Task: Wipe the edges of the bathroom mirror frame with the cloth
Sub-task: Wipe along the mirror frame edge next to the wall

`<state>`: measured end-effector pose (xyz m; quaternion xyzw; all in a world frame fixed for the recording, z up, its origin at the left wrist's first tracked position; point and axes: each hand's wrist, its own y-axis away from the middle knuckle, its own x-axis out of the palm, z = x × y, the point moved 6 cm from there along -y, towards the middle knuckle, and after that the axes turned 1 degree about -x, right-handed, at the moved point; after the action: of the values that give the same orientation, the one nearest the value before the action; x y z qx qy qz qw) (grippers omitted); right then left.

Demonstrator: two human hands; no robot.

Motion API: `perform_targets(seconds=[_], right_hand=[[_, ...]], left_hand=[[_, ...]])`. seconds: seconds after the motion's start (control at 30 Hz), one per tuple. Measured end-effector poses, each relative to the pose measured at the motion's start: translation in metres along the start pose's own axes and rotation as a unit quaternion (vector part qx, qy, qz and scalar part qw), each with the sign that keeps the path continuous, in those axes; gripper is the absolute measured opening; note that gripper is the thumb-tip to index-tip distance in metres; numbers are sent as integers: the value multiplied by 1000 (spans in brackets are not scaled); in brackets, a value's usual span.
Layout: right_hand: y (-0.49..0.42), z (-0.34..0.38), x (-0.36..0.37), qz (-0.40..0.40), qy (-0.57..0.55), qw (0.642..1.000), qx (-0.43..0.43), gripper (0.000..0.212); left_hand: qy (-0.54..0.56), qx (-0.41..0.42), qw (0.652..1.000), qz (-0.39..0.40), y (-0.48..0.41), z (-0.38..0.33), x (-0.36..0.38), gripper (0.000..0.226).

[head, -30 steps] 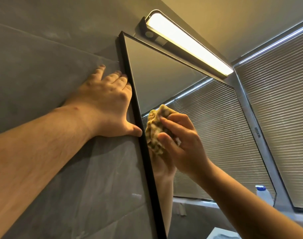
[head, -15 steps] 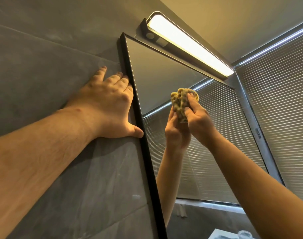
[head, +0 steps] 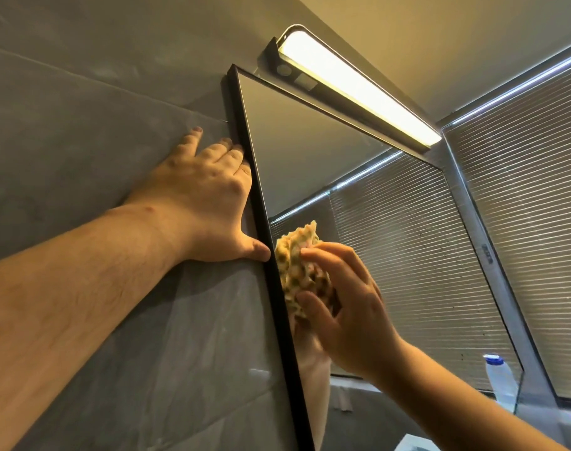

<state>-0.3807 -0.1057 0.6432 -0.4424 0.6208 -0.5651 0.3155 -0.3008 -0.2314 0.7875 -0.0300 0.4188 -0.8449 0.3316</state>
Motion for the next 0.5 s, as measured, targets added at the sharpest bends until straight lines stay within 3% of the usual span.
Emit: perform_targets(seconds=[0.23,0.37,0.5], right_hand=[[-19,0,9,49,-58,994,-77,43],[-54,-18,16,48,7,994,-96,41],[-88,-77,9,8,-24,997,76,48]], left_hand=[[-2,1,1000,0,-1,1,1,129],[-2,0,1000,-2,-1,0,1,129],[-4,2,1000,-2,0,0,0,128]])
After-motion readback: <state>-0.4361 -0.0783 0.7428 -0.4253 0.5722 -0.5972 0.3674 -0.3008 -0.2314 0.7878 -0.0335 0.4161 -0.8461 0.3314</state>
